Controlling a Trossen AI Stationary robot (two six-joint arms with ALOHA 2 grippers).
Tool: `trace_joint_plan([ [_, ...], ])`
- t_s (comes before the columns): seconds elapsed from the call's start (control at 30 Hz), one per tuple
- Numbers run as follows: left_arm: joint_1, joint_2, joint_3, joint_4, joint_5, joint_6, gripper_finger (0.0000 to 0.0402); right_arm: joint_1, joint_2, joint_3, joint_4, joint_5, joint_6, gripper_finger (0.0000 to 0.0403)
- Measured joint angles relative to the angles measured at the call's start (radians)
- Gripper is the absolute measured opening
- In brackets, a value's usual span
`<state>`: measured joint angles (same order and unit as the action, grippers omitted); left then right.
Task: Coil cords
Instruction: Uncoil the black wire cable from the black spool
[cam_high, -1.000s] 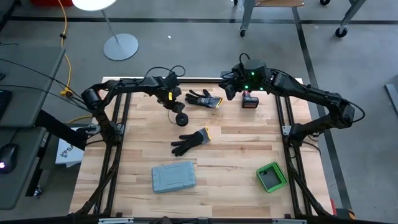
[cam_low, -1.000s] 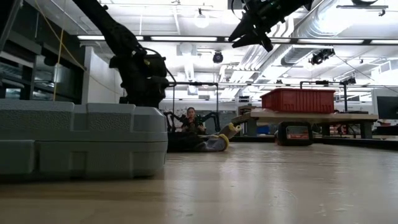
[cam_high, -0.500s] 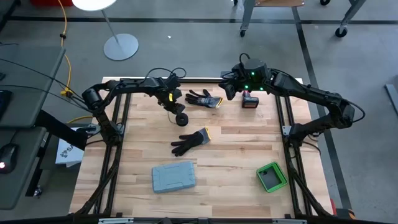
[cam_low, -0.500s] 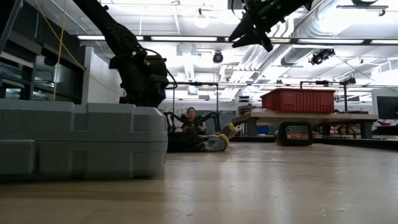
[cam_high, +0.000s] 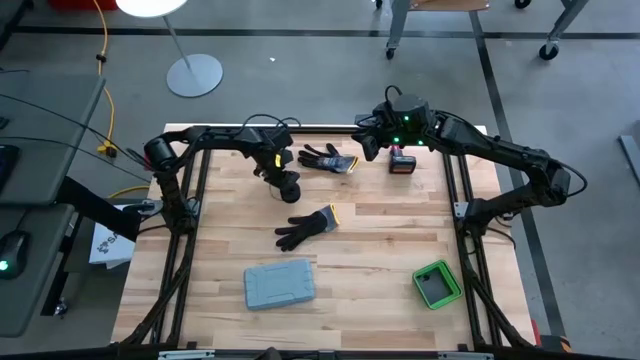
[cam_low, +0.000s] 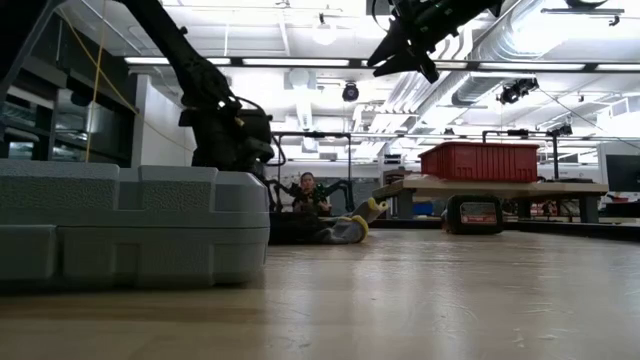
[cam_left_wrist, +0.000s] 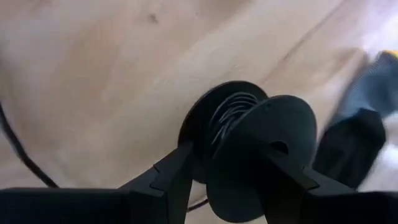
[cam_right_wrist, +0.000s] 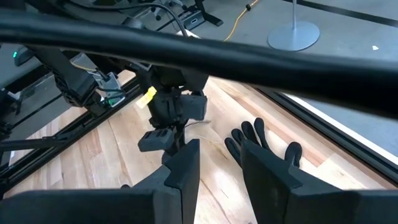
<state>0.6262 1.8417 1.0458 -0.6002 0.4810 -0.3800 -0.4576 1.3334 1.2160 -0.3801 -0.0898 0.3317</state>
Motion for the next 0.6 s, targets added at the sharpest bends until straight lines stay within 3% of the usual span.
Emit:
trace_joint_plan([
  [0.17,-0.005,0.001,0.0,0.014,0.011,-0.022,0.0132,0.0,0.0,0.0,0.0,0.004,0.0,0.011],
  [0.4,-0.002,-0.068,0.019,0.023,0.013,-0.056,0.0048,-0.001,0.0,0.0,0.004,0.006,-0.026,0.011],
  [0.6,0.009,-0.171,0.08,0.028,0.025,-0.048,0.0047,-0.001,0.0,0.0,0.029,-0.021,-0.045,0.011],
])
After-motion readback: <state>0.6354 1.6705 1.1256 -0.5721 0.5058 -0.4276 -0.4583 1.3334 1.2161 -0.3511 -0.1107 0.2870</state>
